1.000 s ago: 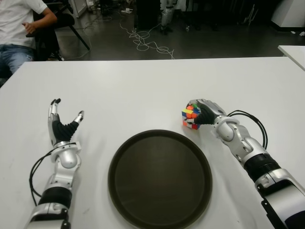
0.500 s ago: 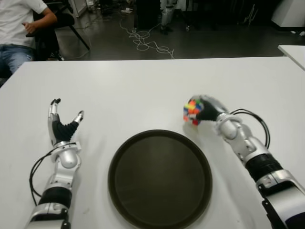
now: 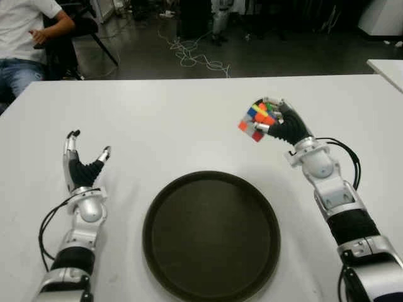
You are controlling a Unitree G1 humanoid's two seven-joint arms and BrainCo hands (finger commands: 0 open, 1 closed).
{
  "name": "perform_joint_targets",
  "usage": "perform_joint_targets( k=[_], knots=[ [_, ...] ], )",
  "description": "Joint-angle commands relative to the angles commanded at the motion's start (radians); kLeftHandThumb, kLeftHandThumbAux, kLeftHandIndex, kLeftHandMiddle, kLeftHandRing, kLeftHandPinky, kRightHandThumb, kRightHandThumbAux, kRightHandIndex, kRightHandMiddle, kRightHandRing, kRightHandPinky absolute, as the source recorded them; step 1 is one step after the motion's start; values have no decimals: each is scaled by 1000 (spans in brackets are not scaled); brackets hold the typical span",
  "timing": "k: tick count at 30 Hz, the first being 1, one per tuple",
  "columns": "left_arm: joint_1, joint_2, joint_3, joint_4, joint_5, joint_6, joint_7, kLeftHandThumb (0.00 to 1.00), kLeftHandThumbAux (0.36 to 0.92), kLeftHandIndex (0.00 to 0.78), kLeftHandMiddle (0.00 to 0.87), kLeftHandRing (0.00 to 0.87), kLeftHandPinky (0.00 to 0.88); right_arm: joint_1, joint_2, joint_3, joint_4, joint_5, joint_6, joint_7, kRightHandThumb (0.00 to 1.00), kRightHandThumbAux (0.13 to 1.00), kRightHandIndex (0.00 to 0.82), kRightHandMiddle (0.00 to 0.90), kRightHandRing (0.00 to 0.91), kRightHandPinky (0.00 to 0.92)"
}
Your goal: Pick up the Rubik's Cube and put it in the plate
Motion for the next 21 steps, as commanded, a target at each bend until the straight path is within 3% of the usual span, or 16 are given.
perform_joint_targets(
  k=[11,21],
  knots=[
    [-3,-4,4,2,-15,-3,-9,0,682,3,0,0,49,30,31,-38,-148,160,198,130,708,717,441,796,800,783],
    [2,-6,1,-10,-19,-5,-6,0,679,3,0,0,34,32,37,-44,-216,170,337,141,710,716,441,794,796,786]
  ],
)
